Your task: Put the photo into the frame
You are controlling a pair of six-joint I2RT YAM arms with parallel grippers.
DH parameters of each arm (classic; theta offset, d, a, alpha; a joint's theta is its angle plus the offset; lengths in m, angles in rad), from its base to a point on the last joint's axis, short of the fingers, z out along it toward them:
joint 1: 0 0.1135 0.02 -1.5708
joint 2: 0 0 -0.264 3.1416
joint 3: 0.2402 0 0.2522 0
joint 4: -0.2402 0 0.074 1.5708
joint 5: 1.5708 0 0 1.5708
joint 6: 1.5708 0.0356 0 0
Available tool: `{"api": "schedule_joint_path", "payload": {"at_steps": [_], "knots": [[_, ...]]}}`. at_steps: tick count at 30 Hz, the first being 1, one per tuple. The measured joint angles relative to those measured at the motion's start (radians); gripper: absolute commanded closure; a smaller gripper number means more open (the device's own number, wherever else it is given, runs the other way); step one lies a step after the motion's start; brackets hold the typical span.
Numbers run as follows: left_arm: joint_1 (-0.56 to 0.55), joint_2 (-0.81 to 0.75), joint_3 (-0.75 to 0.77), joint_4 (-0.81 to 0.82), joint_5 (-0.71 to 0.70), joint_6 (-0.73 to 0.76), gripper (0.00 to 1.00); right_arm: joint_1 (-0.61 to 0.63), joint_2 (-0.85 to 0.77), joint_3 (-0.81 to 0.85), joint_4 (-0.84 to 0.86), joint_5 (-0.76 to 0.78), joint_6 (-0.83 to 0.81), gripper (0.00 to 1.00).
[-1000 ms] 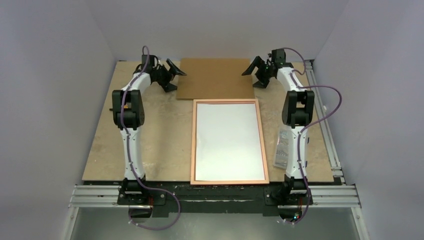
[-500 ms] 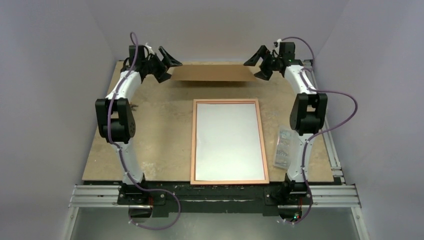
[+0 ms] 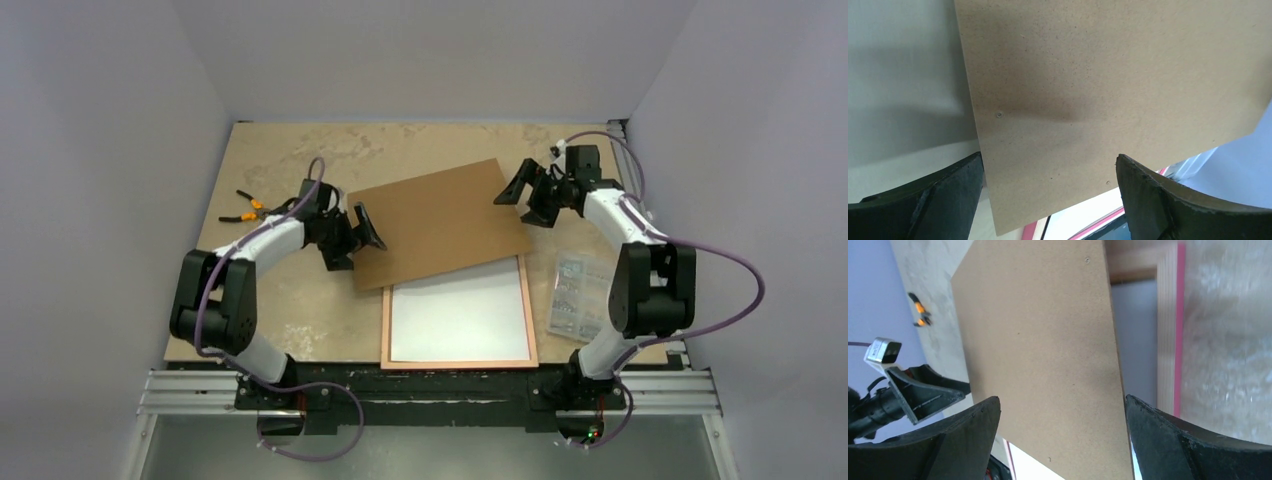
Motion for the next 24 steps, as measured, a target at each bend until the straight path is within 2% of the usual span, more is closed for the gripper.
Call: {"api": "schedule_joint_path", "payload": {"at_steps": [5,10,19,24], "knots": [[-0.09,-0.215,-0.212,-0.031,-0.067,-0.009,0.05,0.027,-0.122,-0.167,-0.006,0.017,-0.05,0.07],[-0.172,-0.344,-0.354,-0.036,-0.112,-0.056,0.07,0.043,-0.146,-0.249,0.0,0.014,-0.072,0.06],[-0.378,-0.536,-0.412,-0.081,-0.192,-0.154,0.07,0.066,-0.159,-0.26,-0.064,0.16,-0.129,0.01],[-0.448,-0.608,-0.449,-0.053,-0.203,-0.229,0.06,0.082,-0.257,-0.259,-0.153,0.266,-0.138,0.01]]}}
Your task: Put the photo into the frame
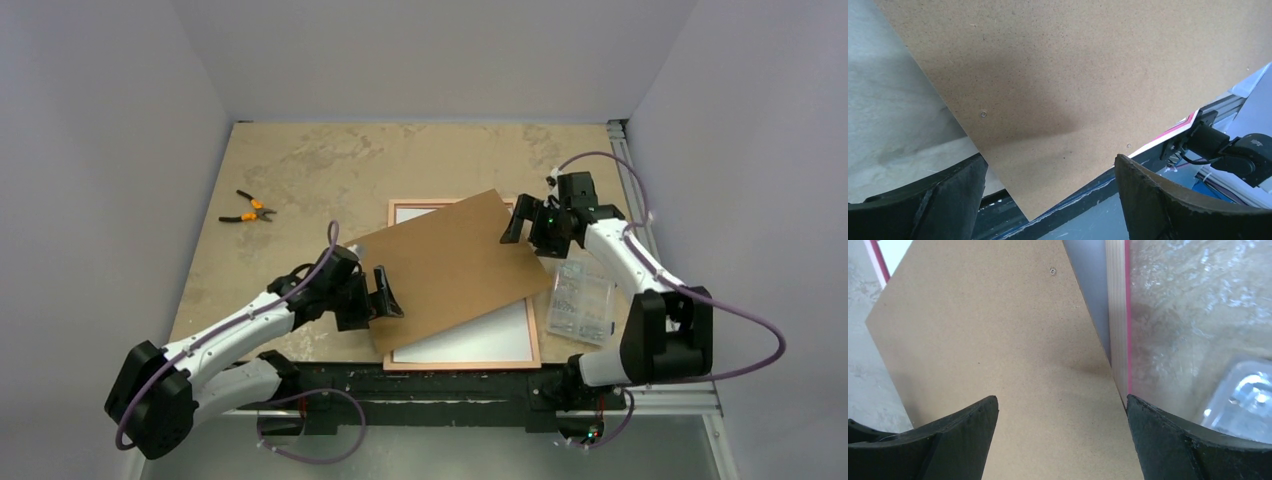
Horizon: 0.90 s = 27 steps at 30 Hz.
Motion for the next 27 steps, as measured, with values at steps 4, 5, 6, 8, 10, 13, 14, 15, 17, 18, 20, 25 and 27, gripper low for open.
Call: {"api": "schedule_joint_path", "payload": {"at_steps": [4,5,6,8,10,13,14,15,17,18,20,25,27], "knots": [[-0.038,0.01,-0.006,0.024,-0.009,-0.037,0.05,0.008,-0.108,0.0,-0.057,0.053,0.0,0.01],[-0.048,0.015,-0.006,0.031,-0.013,-0.047,0.04,0.008,-0.128,0.0,-0.069,0.063,0.0,0.01],[-0.056,0.021,-0.006,0.037,-0.016,-0.053,0.04,0.008,-0.142,0.0,-0.079,0.075,0.0,0.01],[-0.077,0.035,-0.006,0.055,-0.024,-0.071,0.04,0.008,-0.167,0.0,-0.1,0.105,0.0,0.01],[-0.096,0.047,-0.006,0.072,-0.027,-0.082,0.04,0.008,-0.177,-0.001,-0.107,0.131,0.001,0.02],[-0.118,0.052,-0.016,0.094,-0.04,-0.1,0.04,0.008,-0.171,-0.013,-0.086,0.137,-0.002,0.01],[-0.122,0.052,-0.023,0.099,-0.045,-0.104,0.05,0.008,-0.16,-0.015,-0.079,0.132,-0.003,0.02],[-0.126,0.052,-0.031,0.102,-0.048,-0.108,0.05,0.008,-0.144,-0.015,-0.069,0.122,-0.004,0.02],[-0.129,0.049,-0.05,0.107,-0.055,-0.119,0.06,0.008,-0.1,-0.014,-0.037,0.086,-0.004,0.02],[-0.13,0.043,-0.064,0.11,-0.061,-0.125,0.07,0.008,-0.073,-0.014,-0.019,0.065,-0.005,0.02],[-0.132,0.026,-0.087,0.109,-0.071,-0.134,0.07,0.008,-0.018,-0.007,0.006,0.021,-0.006,0.02],[-0.134,-0.024,-0.105,0.065,-0.103,-0.152,0.01,0.023,0.132,0.077,0.026,-0.055,-0.026,0.01],[-0.138,-0.037,-0.105,0.043,-0.116,-0.156,0.0,0.043,0.184,0.141,0.026,-0.063,-0.027,0.01]]}}
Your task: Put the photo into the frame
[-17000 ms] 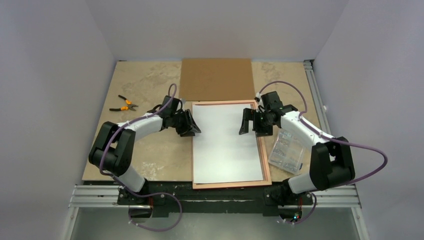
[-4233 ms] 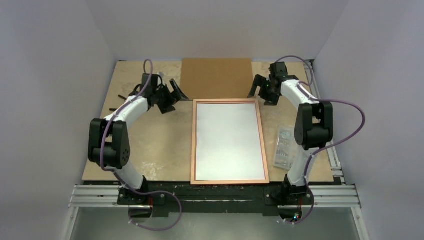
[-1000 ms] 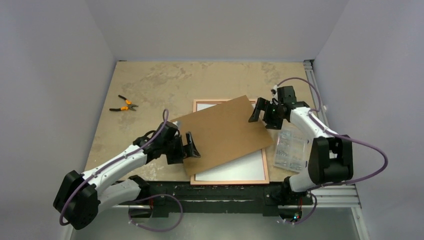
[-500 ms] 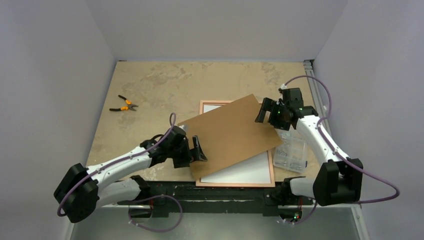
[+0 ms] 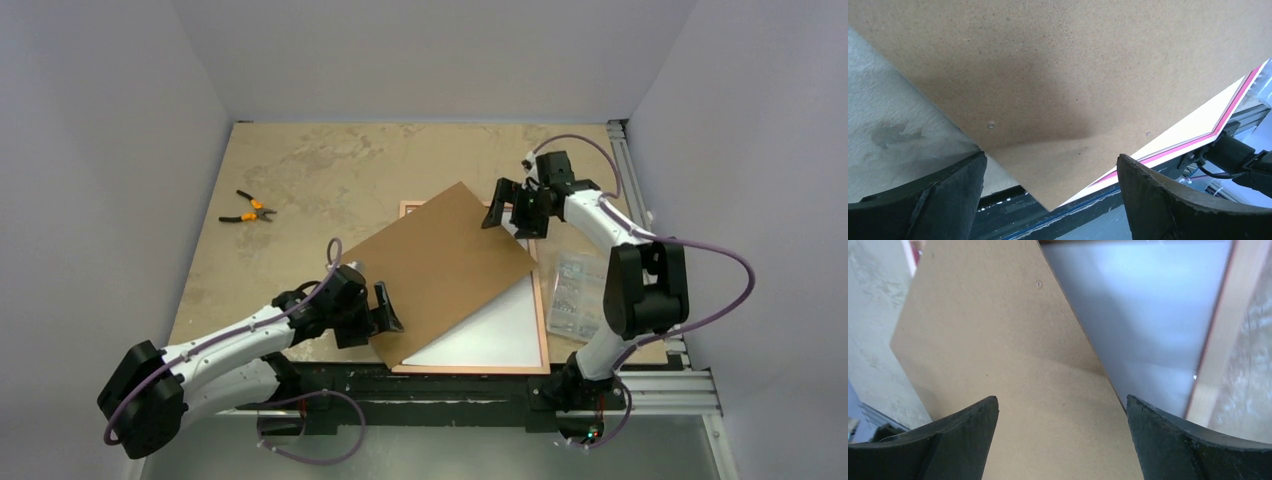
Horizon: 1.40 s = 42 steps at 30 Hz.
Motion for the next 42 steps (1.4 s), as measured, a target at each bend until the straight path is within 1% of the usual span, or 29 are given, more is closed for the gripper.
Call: {"api": "schedule_joint_path", "payload": {"at_steps": [3,7,10,12,15,17,20,21,25,26,27,31,32,42], "knots": [[-0.013,-0.011,0.0,-0.023,-0.008,0.0,0.0,0.036,0.077,0.131,-0.025,0.03,-0.002,0.01],[-0.021,-0.011,0.0,-0.029,-0.009,-0.002,0.0,0.086,0.153,0.311,-0.074,0.167,-0.008,0.01],[-0.028,-0.014,-0.001,-0.031,-0.009,-0.011,0.0,0.099,0.152,0.369,-0.118,0.281,-0.01,0.01],[-0.032,-0.023,-0.01,-0.025,-0.009,-0.021,0.01,0.097,0.124,0.362,-0.134,0.325,-0.008,0.02],[-0.032,-0.037,-0.023,-0.01,-0.008,-0.033,0.03,0.089,0.019,0.254,-0.121,0.299,0.002,0.03],[-0.032,-0.039,-0.03,0.003,-0.003,-0.042,0.04,0.085,-0.077,0.142,-0.105,0.238,0.022,0.05],[-0.032,-0.033,-0.037,0.029,0.007,-0.052,0.05,0.085,-0.199,-0.042,-0.051,0.107,0.075,0.06],[-0.033,-0.03,-0.039,0.038,0.012,-0.053,0.05,0.085,-0.241,-0.129,-0.013,0.051,0.106,0.07],[-0.033,-0.016,-0.044,0.072,0.031,-0.055,0.06,0.085,-0.356,-0.392,0.12,-0.098,0.239,0.11],[-0.033,-0.011,-0.044,0.08,0.035,-0.055,0.06,0.085,-0.381,-0.452,0.16,-0.129,0.277,0.14],[-0.033,-0.009,-0.044,0.084,0.039,-0.055,0.06,0.085,-0.403,-0.506,0.209,-0.155,0.317,0.19],[-0.034,-0.005,-0.047,0.099,0.045,-0.055,0.06,0.085,-0.422,-0.629,0.361,-0.214,0.44,0.3],[-0.034,-0.005,-0.047,0.1,0.045,-0.055,0.06,0.085,-0.418,-0.647,0.393,-0.224,0.463,0.31],[-0.034,-0.004,-0.048,0.105,0.047,-0.055,0.06,0.085,-0.365,-0.797,0.684,-0.256,0.606,0.34]]}}
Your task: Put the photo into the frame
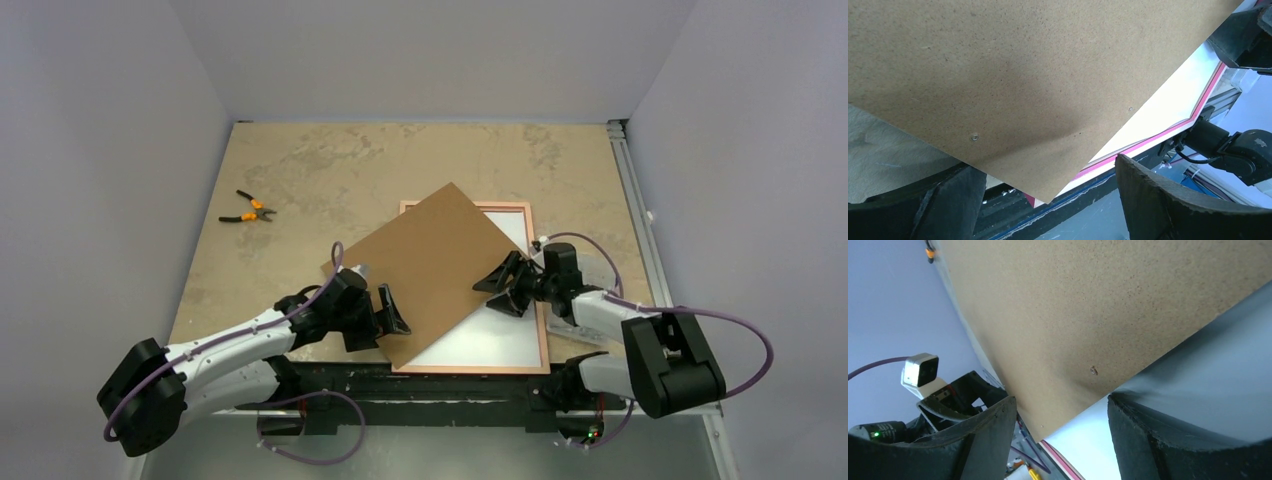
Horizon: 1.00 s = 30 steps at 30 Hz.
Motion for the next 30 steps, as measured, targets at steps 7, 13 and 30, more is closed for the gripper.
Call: {"api": "schedule_joint_path", "payload": {"at_steps": [7,13,30], "knots": [[0.0,-0.003,0.0,0.0,-0.001,0.0,0.06,-0.003,0.023,-0.095,0.243,0.0,0.1,0.38],[-0.013,-0.053,-0.012,-0.034,-0.016,0.003,0.05,-0.005,0.042,-0.198,0.483,0.02,0.204,0.67],[-0.018,-0.287,0.311,-0.544,-0.252,0.16,0.03,-0.004,-0.274,0.036,0.109,0.096,0.106,1.0]]}}
